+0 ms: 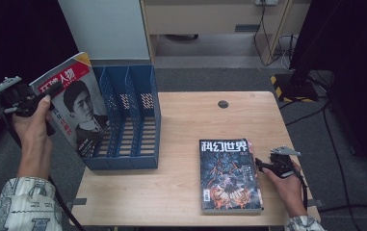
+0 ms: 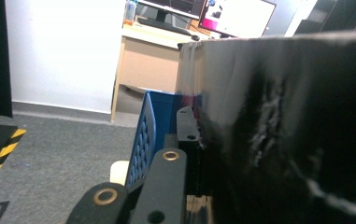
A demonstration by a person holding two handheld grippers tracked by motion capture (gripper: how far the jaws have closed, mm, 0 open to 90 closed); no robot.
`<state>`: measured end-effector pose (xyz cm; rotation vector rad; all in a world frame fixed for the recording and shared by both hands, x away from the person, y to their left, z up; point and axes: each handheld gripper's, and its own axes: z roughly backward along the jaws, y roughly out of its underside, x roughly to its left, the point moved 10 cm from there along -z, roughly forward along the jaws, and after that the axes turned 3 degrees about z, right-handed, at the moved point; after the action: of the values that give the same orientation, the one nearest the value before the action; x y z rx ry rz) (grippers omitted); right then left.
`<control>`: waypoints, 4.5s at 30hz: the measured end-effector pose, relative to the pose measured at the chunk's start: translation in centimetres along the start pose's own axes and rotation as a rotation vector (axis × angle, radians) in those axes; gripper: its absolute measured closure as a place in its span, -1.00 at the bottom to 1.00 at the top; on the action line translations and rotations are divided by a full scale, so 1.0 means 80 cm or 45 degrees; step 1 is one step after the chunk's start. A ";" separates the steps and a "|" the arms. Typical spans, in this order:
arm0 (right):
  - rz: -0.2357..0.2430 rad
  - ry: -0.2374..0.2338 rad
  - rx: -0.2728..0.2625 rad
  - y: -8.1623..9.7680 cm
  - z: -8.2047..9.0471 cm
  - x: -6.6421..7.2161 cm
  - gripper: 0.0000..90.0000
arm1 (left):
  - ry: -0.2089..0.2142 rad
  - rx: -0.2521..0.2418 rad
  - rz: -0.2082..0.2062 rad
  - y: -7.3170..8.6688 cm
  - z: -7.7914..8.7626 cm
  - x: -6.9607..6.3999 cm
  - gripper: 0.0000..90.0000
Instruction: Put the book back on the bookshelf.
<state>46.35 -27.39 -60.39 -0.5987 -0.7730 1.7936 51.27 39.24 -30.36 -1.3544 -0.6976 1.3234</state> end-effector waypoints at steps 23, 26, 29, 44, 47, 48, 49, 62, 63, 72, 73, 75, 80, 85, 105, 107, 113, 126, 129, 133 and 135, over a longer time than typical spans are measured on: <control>0.001 0.002 -0.003 0.000 0.000 0.000 -0.33 | 0.010 -0.071 0.013 0.023 -0.021 0.006 0.90; 0.002 0.001 -0.003 0.000 0.000 0.000 -0.33 | 0.008 -0.073 0.019 0.026 -0.022 0.007 0.90; 0.002 0.001 -0.003 0.000 0.000 0.000 -0.33 | 0.013 -0.081 0.029 0.034 -0.025 0.007 0.90; 0.002 0.004 -0.005 0.000 0.001 0.001 -0.32 | 0.018 -0.109 0.027 0.059 -0.030 0.008 0.89; 0.002 0.004 -0.005 0.000 0.001 0.001 -0.32 | 0.019 -0.103 0.034 0.067 -0.031 0.010 0.89; 0.002 0.003 -0.005 0.000 0.001 0.001 -0.32 | 0.019 -0.100 0.040 0.072 -0.032 0.011 0.90; 0.002 0.003 -0.005 0.000 0.001 0.001 -0.32 | 0.020 -0.101 0.043 0.074 -0.033 0.012 0.90; 0.002 0.004 -0.005 0.000 0.001 0.001 -0.32 | 0.009 -0.101 0.048 0.092 -0.037 0.021 0.89; 0.003 0.004 -0.005 0.000 0.001 0.001 -0.32 | 0.010 -0.105 0.052 0.093 -0.037 0.021 0.89; 0.003 0.005 -0.005 0.001 0.001 0.001 -0.32 | 0.002 -0.108 0.053 0.095 -0.036 0.028 0.88; 0.001 0.004 -0.004 0.001 0.001 0.001 -0.32 | -0.002 -0.110 0.058 0.096 -0.035 0.030 0.88; 0.001 0.004 -0.004 0.001 0.001 0.001 -0.32 | -0.017 -0.115 0.072 0.097 -0.034 0.035 0.87; 0.001 0.004 -0.004 0.001 0.001 0.001 -0.32 | -0.025 -0.120 0.109 0.103 -0.032 0.044 0.86; 0.001 0.005 -0.004 0.001 0.001 0.001 -0.32 | -0.037 -0.110 0.097 0.107 -0.035 0.044 0.85; 0.001 0.001 -0.001 0.001 0.002 0.002 -0.33 | -0.058 -0.057 0.063 0.113 -0.034 0.044 0.83; 0.004 -0.001 0.000 0.001 0.002 0.002 -0.33 | -0.059 -0.038 0.058 0.112 -0.033 0.044 0.82; 0.006 -0.003 -0.001 0.001 0.002 0.003 -0.33 | -0.070 0.010 0.039 0.112 -0.031 0.044 0.82; 0.004 -0.010 0.000 0.001 0.002 0.004 -0.35 | -0.125 0.079 -0.046 0.091 -0.021 0.039 0.66; 0.004 -0.012 0.001 0.001 0.001 0.004 -0.35 | -0.128 0.095 -0.056 0.086 -0.021 0.036 0.64; 0.003 -0.011 0.002 0.001 0.001 0.004 -0.35 | -0.132 0.127 -0.078 0.079 -0.022 0.033 0.59; 0.003 -0.011 0.002 0.001 0.001 0.004 -0.35 | -0.141 0.140 -0.089 0.076 -0.022 0.032 0.58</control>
<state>46.10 -27.15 -60.40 -0.5912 -0.7770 1.8001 51.92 39.53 -37.15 -1.1660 -0.7297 1.3682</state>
